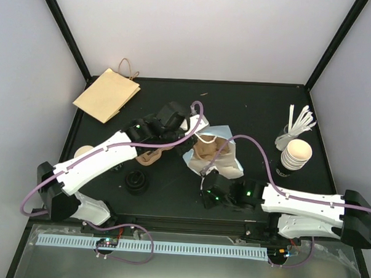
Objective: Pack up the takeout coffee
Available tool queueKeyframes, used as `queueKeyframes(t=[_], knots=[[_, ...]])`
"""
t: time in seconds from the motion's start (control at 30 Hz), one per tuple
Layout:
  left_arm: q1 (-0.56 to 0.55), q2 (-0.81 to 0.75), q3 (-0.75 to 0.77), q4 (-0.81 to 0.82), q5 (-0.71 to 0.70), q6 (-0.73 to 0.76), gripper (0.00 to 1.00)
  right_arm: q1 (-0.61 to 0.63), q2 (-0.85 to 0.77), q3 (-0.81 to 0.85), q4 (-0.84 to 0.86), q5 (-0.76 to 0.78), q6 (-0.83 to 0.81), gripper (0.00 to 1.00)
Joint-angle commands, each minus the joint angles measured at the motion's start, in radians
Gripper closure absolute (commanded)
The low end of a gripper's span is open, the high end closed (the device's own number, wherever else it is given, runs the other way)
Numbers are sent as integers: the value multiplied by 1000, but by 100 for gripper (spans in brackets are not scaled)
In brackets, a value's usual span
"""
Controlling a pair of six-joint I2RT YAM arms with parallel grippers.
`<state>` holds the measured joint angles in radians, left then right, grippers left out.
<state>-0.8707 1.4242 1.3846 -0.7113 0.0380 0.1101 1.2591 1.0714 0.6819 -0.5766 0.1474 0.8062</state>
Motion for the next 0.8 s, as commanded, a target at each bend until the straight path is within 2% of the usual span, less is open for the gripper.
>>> queueKeyframes(t=[0.0,0.2,0.3,0.53,0.77], knots=[[46,-73,-49,-61,-65,54,98,29,55,68,93,-3,-31,91],[65,-128,-103,-20,-68,67,98,35,67,17,98,29,-19,91],[62,-113,-97,-23,6,72,99,35,54,-26,84,48,3,88],[42,-62,-68,-20,57,48,98,36,-82,-119,40,78,61,81],[-11,-27,-39,-43,8,58,98,37,-204,-110,-73,150,86,78]])
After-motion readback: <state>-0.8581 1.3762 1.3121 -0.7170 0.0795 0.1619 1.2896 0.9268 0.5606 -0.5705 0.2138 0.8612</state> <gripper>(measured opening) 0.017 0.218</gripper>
